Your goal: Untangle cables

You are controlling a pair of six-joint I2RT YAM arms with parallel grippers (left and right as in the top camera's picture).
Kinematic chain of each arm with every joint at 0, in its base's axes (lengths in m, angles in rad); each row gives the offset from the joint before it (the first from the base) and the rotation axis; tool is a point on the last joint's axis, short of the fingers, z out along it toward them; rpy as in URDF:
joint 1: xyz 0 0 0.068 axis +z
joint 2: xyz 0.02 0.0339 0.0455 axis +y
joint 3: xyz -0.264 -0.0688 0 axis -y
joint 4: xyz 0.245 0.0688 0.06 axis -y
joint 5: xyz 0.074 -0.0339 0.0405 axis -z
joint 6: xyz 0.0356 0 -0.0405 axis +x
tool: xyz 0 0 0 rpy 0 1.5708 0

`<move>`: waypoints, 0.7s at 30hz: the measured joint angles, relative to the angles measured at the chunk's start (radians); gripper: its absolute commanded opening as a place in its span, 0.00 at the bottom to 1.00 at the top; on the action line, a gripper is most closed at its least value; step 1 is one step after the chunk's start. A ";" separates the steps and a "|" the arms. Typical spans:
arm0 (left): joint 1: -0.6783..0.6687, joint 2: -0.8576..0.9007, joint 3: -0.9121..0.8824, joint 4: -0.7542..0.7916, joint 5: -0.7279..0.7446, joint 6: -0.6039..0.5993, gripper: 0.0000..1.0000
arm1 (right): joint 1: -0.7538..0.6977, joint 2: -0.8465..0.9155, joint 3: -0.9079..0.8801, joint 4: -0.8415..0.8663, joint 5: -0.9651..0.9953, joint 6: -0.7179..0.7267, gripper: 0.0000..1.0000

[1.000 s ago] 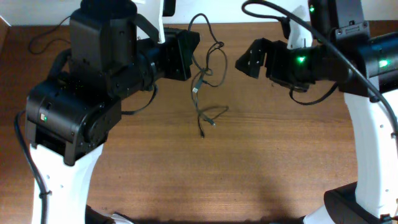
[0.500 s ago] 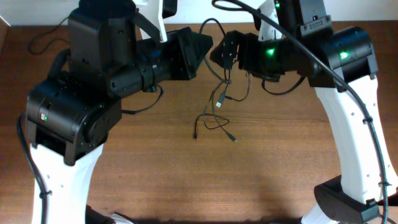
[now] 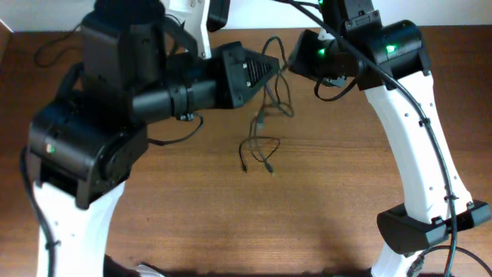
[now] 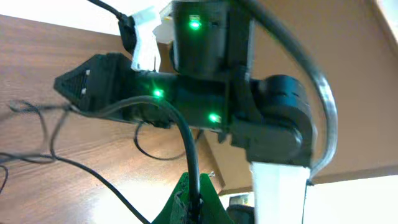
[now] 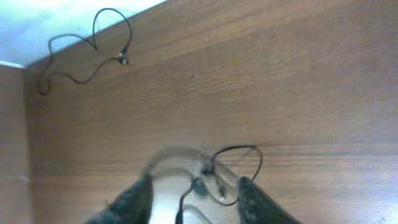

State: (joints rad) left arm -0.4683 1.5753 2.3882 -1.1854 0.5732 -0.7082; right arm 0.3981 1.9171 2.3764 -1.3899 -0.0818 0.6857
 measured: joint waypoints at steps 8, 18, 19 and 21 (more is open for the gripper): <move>0.171 -0.137 0.000 -0.019 -0.040 0.008 0.00 | 0.000 0.000 0.000 -0.137 0.189 0.000 0.19; 0.301 -0.159 0.005 -0.089 -0.140 0.027 0.00 | -0.001 0.000 0.000 -0.069 -0.201 -0.226 0.63; 0.301 -0.140 0.005 -0.089 -0.138 0.027 0.00 | -0.001 0.000 0.000 -0.053 -0.291 -0.262 0.64; 0.301 -0.111 0.004 -0.090 -0.128 0.027 0.00 | -0.001 0.000 0.000 -0.028 -0.403 -0.298 0.66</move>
State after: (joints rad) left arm -0.1669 1.4639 2.3924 -1.2751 0.4450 -0.6811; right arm 0.3973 1.9171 2.3764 -1.4178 -0.4850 0.3882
